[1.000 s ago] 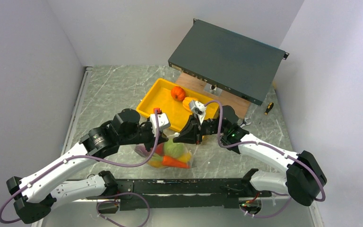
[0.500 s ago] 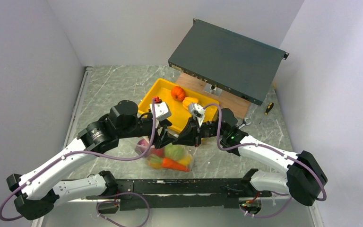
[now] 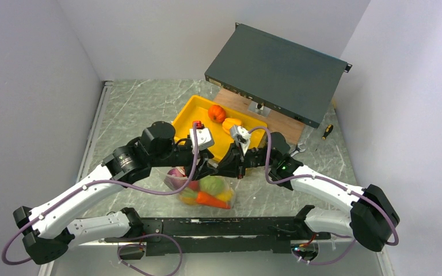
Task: Place the food in the zip-top bag and seal the zipper
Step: Zip the zipper food storage bag at the center of the board.
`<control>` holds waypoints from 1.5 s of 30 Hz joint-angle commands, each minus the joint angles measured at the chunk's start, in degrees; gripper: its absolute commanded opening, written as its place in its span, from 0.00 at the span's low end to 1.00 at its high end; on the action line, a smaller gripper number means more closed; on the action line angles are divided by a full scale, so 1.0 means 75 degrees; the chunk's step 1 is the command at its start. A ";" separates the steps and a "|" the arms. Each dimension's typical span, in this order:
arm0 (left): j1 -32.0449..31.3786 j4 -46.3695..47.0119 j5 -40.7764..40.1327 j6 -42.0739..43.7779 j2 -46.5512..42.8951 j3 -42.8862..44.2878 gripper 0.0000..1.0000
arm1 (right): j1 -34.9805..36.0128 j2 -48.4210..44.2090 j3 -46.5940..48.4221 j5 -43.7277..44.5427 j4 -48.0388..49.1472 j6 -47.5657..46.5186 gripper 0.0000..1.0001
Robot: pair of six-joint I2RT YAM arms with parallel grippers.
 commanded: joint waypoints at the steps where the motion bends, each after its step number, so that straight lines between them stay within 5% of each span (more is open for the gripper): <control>1: 0.0004 0.0238 0.0141 0.0064 0.0012 -0.0028 0.56 | 0.0073 -0.0204 0.0055 -0.0021 0.0574 -0.0087 0.00; 4: 0.0005 0.0161 0.0210 0.0083 0.0090 0.0020 0.56 | 0.0101 -0.0231 0.0037 -0.0012 0.0556 -0.0124 0.00; 9: -0.0001 0.0115 0.0132 0.0088 0.0128 0.0018 0.39 | 0.0110 -0.0271 0.0030 0.0041 0.0521 -0.0157 0.00; 16: 0.0004 -0.0076 0.0225 0.0120 0.0178 0.0013 0.39 | 0.0145 -0.0298 0.0035 0.0178 0.0499 -0.0140 0.00; 27: -0.0006 -0.0200 0.0246 0.0252 0.0081 0.0005 0.03 | 0.0433 -0.0387 -0.0002 0.0857 0.0348 -0.0165 0.00; 45: 0.0005 -0.0738 -0.0664 0.0004 -0.0868 -0.0916 0.00 | 0.0570 -0.1129 -0.0919 0.2815 0.1457 0.0582 0.00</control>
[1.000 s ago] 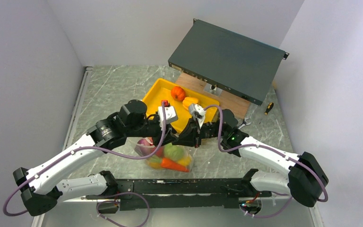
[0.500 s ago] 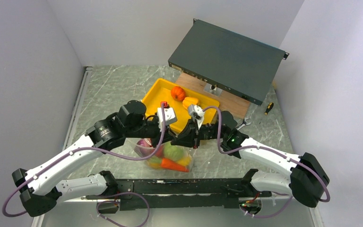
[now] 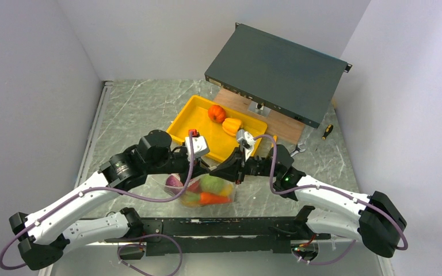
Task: Place the food in the zip-top bag and seal the zipper
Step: Zip the zipper food storage bag at the center of the board.
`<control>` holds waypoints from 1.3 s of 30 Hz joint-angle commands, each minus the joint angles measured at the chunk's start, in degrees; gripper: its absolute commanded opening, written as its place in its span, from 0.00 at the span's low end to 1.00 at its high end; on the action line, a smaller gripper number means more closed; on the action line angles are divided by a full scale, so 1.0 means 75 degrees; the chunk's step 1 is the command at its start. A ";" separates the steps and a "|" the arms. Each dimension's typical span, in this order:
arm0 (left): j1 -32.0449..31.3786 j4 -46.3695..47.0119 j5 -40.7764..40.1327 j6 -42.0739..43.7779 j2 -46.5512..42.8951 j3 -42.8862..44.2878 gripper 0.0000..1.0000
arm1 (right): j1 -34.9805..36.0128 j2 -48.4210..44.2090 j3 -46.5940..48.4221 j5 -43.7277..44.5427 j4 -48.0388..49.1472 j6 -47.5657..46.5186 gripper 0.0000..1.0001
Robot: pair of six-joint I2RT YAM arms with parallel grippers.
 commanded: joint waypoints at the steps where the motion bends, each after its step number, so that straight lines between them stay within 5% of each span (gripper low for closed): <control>1: 0.0020 -0.0722 -0.0450 -0.0052 -0.0400 -0.0196 0.00 | -0.0113 -0.0459 -0.0095 0.0765 0.0962 0.0164 0.00; 21: 0.0017 -0.2624 -0.1516 -0.0714 -0.2556 -0.0177 0.00 | -0.0875 -0.0748 -0.0540 0.1728 0.0927 0.0453 0.00; 39: 0.0019 -0.4637 -0.2453 -0.2091 -0.2812 0.0267 0.00 | -0.1325 -0.0736 -0.0714 0.2194 0.0733 0.0480 0.00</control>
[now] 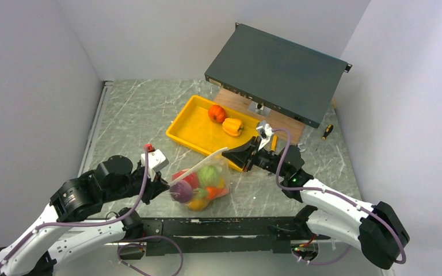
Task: Place the food in the zip-top bag and seal the zipper
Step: Zip the zipper food storage bag at the center of the board.
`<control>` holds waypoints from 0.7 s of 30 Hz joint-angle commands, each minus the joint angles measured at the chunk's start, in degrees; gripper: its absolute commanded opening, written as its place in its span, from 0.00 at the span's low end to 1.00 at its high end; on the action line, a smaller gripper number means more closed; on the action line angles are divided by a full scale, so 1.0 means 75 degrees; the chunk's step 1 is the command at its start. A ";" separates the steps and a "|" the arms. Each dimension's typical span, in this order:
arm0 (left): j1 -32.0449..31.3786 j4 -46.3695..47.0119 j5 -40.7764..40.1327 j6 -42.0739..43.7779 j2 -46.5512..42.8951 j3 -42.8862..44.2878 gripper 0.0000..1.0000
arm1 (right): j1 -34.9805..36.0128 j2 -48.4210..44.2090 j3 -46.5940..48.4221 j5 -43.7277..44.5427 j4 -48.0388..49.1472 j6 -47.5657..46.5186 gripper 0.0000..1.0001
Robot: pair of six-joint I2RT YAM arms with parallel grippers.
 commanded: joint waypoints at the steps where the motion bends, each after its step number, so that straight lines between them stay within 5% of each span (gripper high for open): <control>1: 0.0012 -0.1160 -0.0463 -0.0786 0.0070 0.0533 0.00 | -0.0222 -0.0074 -0.0009 0.0496 0.0334 -0.0044 0.00; 21: 0.0001 -0.2733 -0.1343 -0.2261 0.0085 0.0652 0.00 | -0.0260 0.0234 0.0097 0.0682 0.0228 -0.0128 0.00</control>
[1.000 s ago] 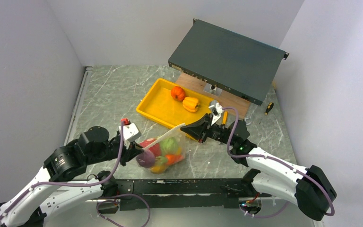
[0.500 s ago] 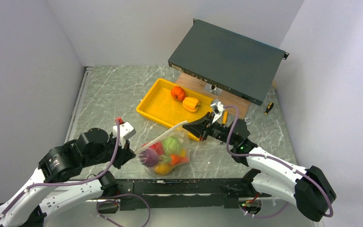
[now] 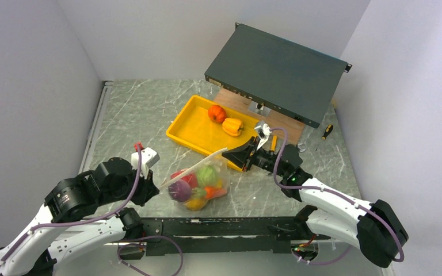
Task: Place the food in the zip-top bag and seal the zipper
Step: Zip the zipper food storage bag at the center of the board, then place the zipper food storage bag at the center of the board.
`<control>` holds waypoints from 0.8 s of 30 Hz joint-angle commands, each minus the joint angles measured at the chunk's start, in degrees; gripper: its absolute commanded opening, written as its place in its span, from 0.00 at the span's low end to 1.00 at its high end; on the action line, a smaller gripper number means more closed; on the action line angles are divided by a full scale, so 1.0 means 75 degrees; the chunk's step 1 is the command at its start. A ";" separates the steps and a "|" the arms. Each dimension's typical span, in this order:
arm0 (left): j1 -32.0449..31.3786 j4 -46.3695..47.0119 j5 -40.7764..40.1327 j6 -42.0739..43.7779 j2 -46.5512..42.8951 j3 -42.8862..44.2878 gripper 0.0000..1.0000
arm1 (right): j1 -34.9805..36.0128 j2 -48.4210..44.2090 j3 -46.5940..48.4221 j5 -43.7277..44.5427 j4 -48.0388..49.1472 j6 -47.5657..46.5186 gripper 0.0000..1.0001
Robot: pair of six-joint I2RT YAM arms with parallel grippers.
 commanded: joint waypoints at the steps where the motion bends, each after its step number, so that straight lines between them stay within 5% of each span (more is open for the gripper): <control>1: 0.0008 -0.1133 -0.0423 -0.0475 -0.0046 0.0185 0.00 | -0.0166 0.0080 0.0102 0.0648 0.0448 -0.0118 0.00; 7: 0.0008 -0.1164 -0.0489 -0.0671 -0.0311 0.0057 0.13 | -0.0151 0.0203 0.0185 0.0576 0.0433 -0.0152 0.00; 12: 0.0011 -0.0759 -0.0469 -0.0700 -0.0445 0.0024 0.50 | 0.0089 0.0396 0.0441 0.0452 0.0287 -0.0190 0.00; 17: 0.0011 -0.0787 -0.1227 -0.0872 -0.0376 0.0665 0.74 | 0.1125 0.0977 0.1259 0.1367 -0.0640 -0.0670 0.00; 24: 0.0010 -0.0510 -0.1841 -0.1260 -0.0631 0.1519 0.80 | 0.2093 0.2567 0.2566 0.2191 -0.0930 -0.0850 0.00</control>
